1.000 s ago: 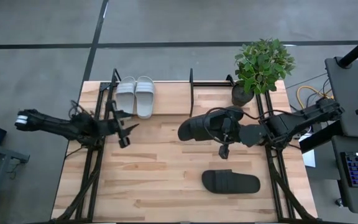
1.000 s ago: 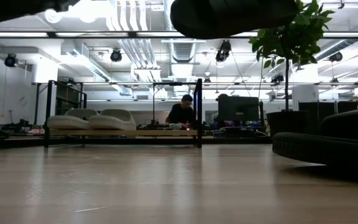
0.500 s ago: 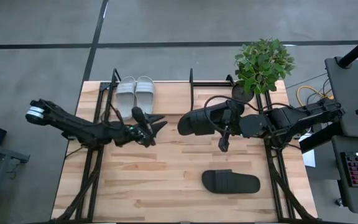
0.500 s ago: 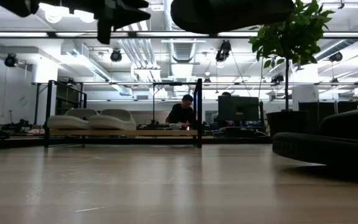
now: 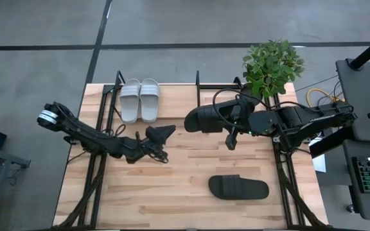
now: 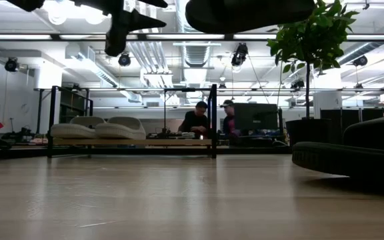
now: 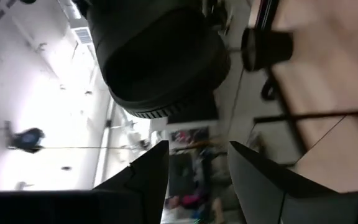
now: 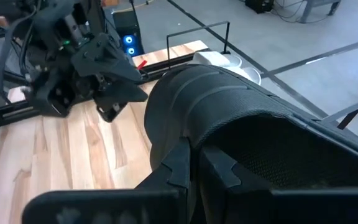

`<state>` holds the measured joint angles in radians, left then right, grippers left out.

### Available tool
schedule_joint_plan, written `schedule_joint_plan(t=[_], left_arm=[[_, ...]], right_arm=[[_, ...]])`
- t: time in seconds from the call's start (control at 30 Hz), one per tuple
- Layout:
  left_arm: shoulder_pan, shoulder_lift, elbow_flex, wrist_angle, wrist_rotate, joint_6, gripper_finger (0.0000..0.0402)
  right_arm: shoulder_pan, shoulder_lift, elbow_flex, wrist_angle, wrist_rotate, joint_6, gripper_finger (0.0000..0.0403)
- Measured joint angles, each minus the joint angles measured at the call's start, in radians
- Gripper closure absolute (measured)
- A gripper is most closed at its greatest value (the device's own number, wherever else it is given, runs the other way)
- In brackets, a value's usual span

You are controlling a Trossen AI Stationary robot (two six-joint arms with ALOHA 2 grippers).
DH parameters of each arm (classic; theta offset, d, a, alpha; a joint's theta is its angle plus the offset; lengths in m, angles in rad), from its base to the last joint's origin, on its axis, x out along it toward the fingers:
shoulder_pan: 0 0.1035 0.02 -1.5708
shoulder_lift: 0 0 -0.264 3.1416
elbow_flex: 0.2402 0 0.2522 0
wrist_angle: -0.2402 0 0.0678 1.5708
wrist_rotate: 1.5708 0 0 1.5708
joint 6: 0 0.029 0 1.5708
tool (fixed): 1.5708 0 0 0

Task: Pick and place slides into the shelf
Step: Put the top black slides on the shelf

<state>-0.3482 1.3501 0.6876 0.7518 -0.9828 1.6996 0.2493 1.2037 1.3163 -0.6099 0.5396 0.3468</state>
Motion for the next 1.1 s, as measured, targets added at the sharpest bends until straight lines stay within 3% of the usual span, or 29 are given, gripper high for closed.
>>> schedule_joint_plan(t=[0.27, 0.7, 1.1], left_arm=[[0.000, 0.173, 0.002, 0.418, -0.045, 0.497, 0.0251], [0.000, 0.339, 0.056, 0.615, -0.017, 0.619, 0.0251], [0.002, 0.345, 0.056, 0.636, 0.116, 0.639, 0.0251]], right_arm=[[0.000, 0.000, 0.000, -0.008, -0.019, 0.001, 0.0394], [-0.001, -0.005, 0.000, -0.038, -0.024, 0.020, 0.0394], [-0.036, -0.012, 0.000, -0.042, -0.067, 0.046, 0.0394]])
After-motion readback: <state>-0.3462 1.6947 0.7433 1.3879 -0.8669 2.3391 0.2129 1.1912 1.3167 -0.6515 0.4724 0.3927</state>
